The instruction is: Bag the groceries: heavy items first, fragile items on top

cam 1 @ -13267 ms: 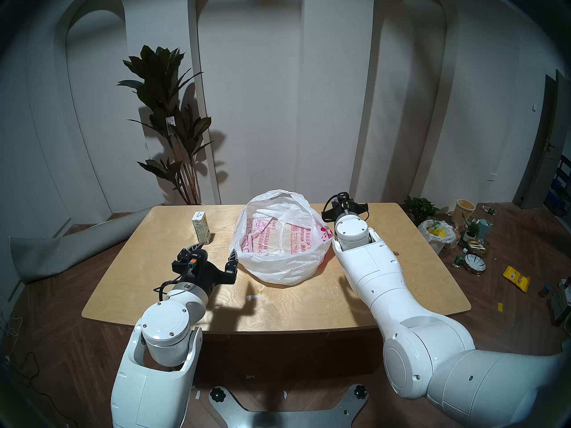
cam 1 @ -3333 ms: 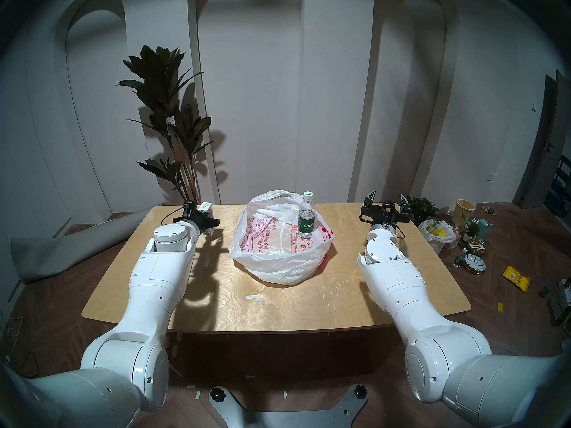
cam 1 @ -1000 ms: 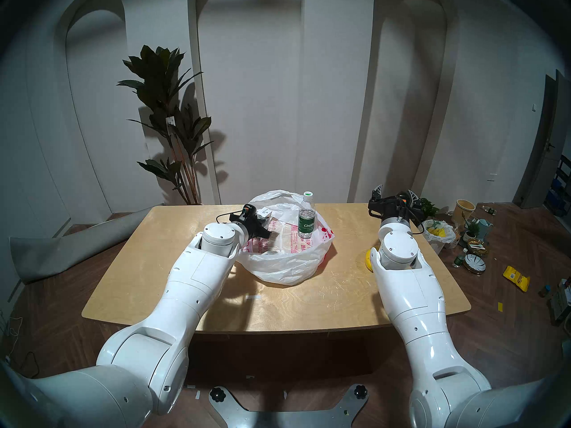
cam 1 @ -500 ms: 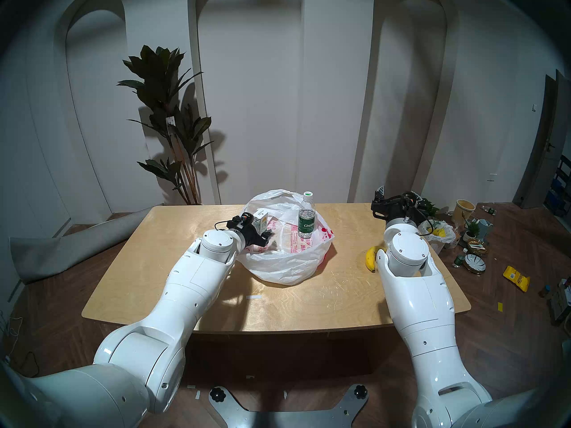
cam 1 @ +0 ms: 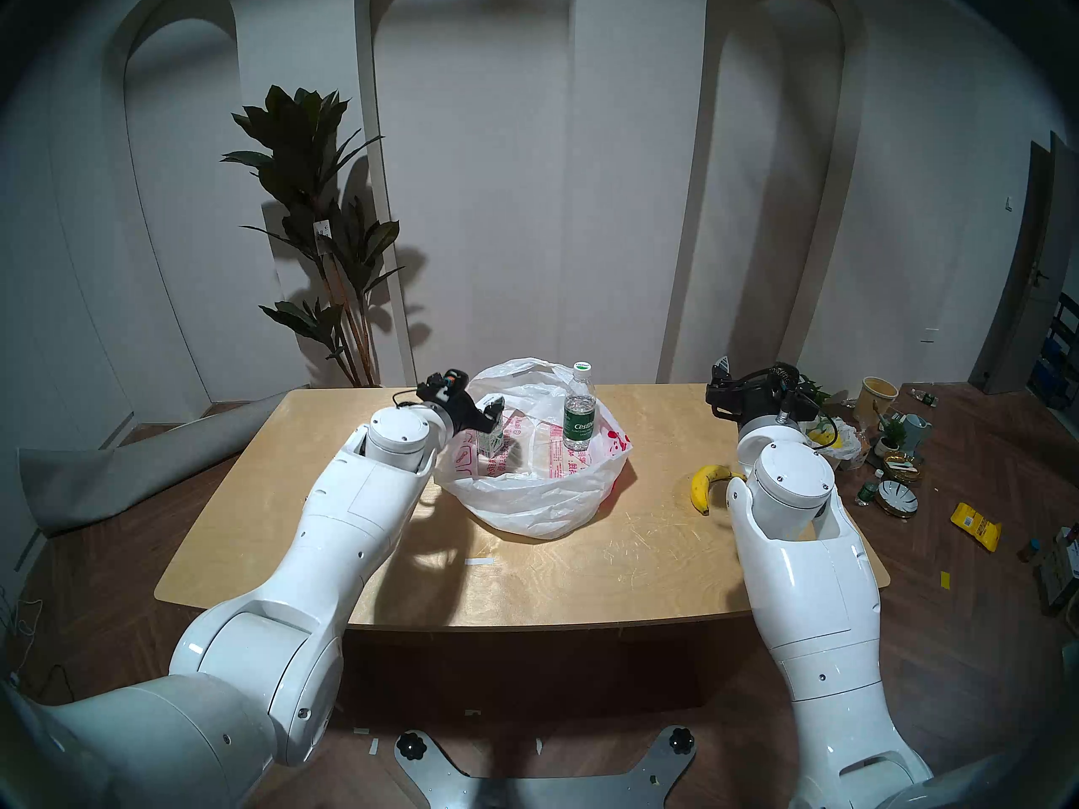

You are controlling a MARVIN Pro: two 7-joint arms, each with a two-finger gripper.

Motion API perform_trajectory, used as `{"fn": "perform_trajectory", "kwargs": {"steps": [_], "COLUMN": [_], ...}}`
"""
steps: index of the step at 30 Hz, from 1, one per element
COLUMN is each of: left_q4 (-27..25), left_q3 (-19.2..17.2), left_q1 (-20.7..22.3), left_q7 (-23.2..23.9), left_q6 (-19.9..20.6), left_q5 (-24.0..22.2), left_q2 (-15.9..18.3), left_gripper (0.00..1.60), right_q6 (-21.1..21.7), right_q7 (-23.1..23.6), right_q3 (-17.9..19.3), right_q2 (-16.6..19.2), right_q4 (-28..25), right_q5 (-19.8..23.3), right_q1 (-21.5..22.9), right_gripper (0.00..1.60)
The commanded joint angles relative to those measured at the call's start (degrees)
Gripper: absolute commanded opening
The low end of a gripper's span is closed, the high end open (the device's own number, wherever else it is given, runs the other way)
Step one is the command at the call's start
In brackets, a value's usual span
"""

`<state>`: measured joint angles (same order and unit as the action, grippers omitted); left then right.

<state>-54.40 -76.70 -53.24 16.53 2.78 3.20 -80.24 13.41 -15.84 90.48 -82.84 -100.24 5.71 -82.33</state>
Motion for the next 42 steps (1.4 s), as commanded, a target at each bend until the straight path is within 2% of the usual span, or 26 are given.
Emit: {"fn": "perform_trajectory", "kwargs": {"steps": [1, 9, 10, 11, 14, 15, 16, 19, 25, 26, 28, 32, 36, 37, 42], "left_q4": [-6.9, -12.6, -12.6, -13.8, -15.3, -16.0, -16.7, -18.3, -22.0, -22.5, -24.4, -27.1, -30.5, -35.7, -36.5], "left_q3": [-2.1, -6.1, -6.6, -7.2, -8.4, -8.7, -9.1, -9.8, -11.0, -11.1, -11.6, -12.3, -13.0, -13.8, -13.9], "left_q1": [4.2, 2.9, 2.7, 2.0, 0.7, 0.2, -0.3, -1.5, -4.3, -4.8, -6.2, -8.5, -11.1, -14.6, -15.2], "left_q7": [0.0, -1.3, -1.6, -1.8, -2.4, -2.5, -2.5, -2.7, -3.1, -3.1, -3.2, -3.4, -3.8, -4.5, -4.7], "left_q6": [-3.7, -6.4, -6.6, -6.8, -7.2, -7.4, -7.6, -8.0, -8.9, -9.0, -9.3, -10.1, -10.3, -8.4, -7.9], "left_q5": [-1.6, -3.3, -3.4, -3.6, -3.8, -4.0, -4.1, -4.5, -5.4, -5.5, -5.9, -6.6, -7.3, -7.7, -7.7], "left_q2": [0.1, 2.8, 3.2, 3.6, 4.6, 4.7, 4.8, 5.0, 5.3, 5.3, 5.5, 5.6, 5.7, 5.9, 5.9], "left_gripper": [1.60, 1.60, 1.60, 1.60, 1.60, 1.60, 1.60, 1.60, 1.60, 1.60, 1.60, 1.60, 1.60, 1.60, 1.60], "right_q6": [1.8, 6.7, 7.0, 7.9, 9.8, 10.8, 11.3, 13.1, 17.1, 18.0, 19.9, 25.0, 27.8, 30.6, 30.5], "right_q7": [1.2, 3.6, 3.8, 4.0, 4.0, 4.0, 4.2, 4.6, 4.8, 4.8, 6.4, 8.7, 12.1, 13.9, 14.1], "right_q3": [-1.5, -5.0, -5.3, -5.5, -5.0, -4.6, -4.3, -2.7, 4.8, 5.0, 7.6, 9.2, 8.7, 8.8, 7.6], "right_q2": [1.0, 1.5, 1.7, 2.0, 2.9, 3.4, 3.9, 6.6, 11.9, 10.8, 13.6, 12.2, 10.1, 8.8, 8.3], "right_q4": [-6.9, -13.1, -12.4, -14.6, -15.8, -17.8, -16.8, -19.2, -22.6, -22.8, -23.0, -20.8, -20.6, -20.0, -17.9], "right_q5": [-0.7, -0.3, -0.4, -0.4, -0.7, -0.8, -1.0, -2.3, -5.0, -5.4, -5.0, -2.8, 0.2, 2.9, 3.5], "right_q1": [-2.4, -8.8, -8.9, -10.0, -11.6, -12.8, -13.0, -15.1, -16.6, -16.8, -19.4, -22.7, -25.0, -24.4, -22.4], "right_gripper": [1.60, 1.60, 1.60, 1.60, 1.60, 1.60, 1.60, 1.60, 1.60, 1.60, 1.60, 1.60, 1.60, 1.60, 1.60]}}
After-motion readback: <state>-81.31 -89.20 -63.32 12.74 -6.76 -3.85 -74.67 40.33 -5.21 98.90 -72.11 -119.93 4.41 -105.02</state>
